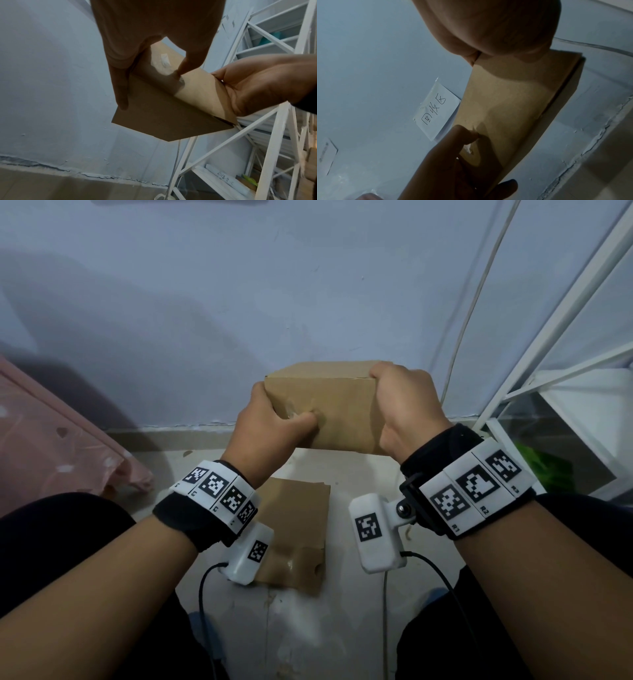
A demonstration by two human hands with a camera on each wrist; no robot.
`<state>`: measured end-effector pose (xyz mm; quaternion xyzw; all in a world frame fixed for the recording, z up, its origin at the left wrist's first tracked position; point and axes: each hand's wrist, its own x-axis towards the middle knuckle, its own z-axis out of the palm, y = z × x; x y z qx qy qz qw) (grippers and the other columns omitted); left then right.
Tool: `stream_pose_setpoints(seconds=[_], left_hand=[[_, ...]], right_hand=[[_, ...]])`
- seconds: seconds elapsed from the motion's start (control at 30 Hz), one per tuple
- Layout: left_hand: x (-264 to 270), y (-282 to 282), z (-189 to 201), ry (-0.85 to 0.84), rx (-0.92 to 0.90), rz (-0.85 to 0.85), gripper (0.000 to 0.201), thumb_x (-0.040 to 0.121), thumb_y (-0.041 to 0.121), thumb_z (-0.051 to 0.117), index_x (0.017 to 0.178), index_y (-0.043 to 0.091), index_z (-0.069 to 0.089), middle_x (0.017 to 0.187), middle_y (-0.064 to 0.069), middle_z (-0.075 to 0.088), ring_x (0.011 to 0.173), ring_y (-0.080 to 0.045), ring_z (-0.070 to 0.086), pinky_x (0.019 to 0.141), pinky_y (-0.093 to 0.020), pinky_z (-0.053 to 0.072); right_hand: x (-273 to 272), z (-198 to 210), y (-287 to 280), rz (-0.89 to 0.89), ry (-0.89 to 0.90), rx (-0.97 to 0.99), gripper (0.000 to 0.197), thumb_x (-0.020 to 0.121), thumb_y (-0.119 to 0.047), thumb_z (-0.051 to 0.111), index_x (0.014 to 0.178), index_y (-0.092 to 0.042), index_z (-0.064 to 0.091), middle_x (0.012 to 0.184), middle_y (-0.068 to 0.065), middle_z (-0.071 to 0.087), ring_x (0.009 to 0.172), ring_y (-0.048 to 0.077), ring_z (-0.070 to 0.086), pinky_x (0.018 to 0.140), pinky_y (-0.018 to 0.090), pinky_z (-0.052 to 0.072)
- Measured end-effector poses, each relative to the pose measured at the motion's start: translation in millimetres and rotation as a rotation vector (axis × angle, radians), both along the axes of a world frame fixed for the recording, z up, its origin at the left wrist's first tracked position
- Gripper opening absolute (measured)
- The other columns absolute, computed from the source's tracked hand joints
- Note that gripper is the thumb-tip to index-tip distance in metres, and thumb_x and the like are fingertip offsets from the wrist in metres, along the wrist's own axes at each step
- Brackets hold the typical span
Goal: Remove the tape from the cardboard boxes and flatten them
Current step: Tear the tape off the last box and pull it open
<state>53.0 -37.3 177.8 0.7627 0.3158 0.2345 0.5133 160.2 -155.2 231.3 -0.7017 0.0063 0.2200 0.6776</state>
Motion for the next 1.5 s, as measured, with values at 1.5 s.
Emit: stream_pose_setpoints(seconds=[1.5], left_hand=[[-3, 12, -3, -0.036, 0.287, -0.088, 0.094, 0.085, 0.045, 0.076, 0.158, 0.03, 0.019, 0.097, 0.013, 0.06, 0.092, -0.011, 0.06, 0.081, -0.016, 0.049]], right_hand=[[0, 5, -2, -0.051, 0.101, -0.037, 0.009, 0.097, -0.018, 0.057, 0.088, -0.014, 0.058, 0.095, 0.0, 0.058, 0.094, 0.023, 0.059, 0.099, 0.046, 0.052]])
